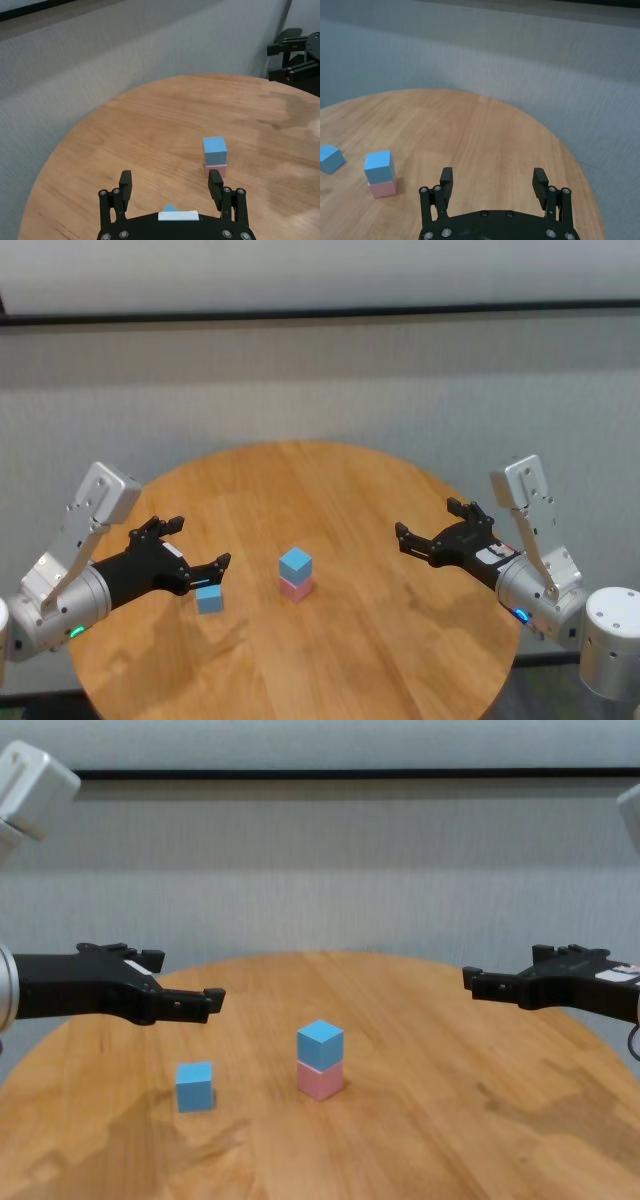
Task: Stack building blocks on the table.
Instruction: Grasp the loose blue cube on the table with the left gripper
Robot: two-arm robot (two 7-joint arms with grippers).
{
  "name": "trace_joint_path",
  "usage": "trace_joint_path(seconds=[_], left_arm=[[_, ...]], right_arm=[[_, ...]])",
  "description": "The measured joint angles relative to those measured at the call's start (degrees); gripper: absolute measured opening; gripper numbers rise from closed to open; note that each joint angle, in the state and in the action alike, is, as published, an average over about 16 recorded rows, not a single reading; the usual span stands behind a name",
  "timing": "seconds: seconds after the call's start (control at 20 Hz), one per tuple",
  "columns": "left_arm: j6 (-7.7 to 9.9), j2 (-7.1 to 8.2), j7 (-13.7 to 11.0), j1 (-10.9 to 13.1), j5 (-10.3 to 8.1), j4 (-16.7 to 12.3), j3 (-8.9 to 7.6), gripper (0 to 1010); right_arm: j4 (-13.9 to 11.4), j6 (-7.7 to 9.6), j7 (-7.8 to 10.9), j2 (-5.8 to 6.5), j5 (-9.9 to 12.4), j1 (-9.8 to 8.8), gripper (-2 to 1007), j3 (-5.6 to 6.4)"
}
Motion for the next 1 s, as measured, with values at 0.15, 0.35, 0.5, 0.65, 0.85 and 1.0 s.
trace_joint_path(seconds=[0.15,0.35,0.5,0.65,0.85,1.0], left_arm=[[0.81,0.43,0.9,0.8,0.14,-1.4,-0.22,1002],[2.42,0.99,2.5,2.1,0.76,-3.8,-0.43,1002],[4.11,1.14,3.8,3.1,1.25,-5.6,-0.58,1002],[6.06,1.08,5.2,4.2,1.69,-7.5,-0.78,1002],[8.28,0.33,6.6,5.0,2.28,-8.8,-0.94,1002],[9.63,-0.63,7.4,5.3,2.49,-8.9,-1.09,1002]], right_arm=[[0.1,0.15,-0.06,0.03,0.1,-0.31,1000,0.23],[0.3,0.15,-0.06,-0.03,0.1,-0.27,1000,0.2],[0.4,0.12,-0.04,-0.06,0.1,-0.16,1000,0.11],[0.4,0.09,-0.02,-0.09,0.1,-0.06,1000,0.04],[0.5,0.06,0.0,-0.12,0.0,0.03,1000,-0.04],[0.5,0.04,0.01,-0.14,0.0,0.08,1000,-0.08]])
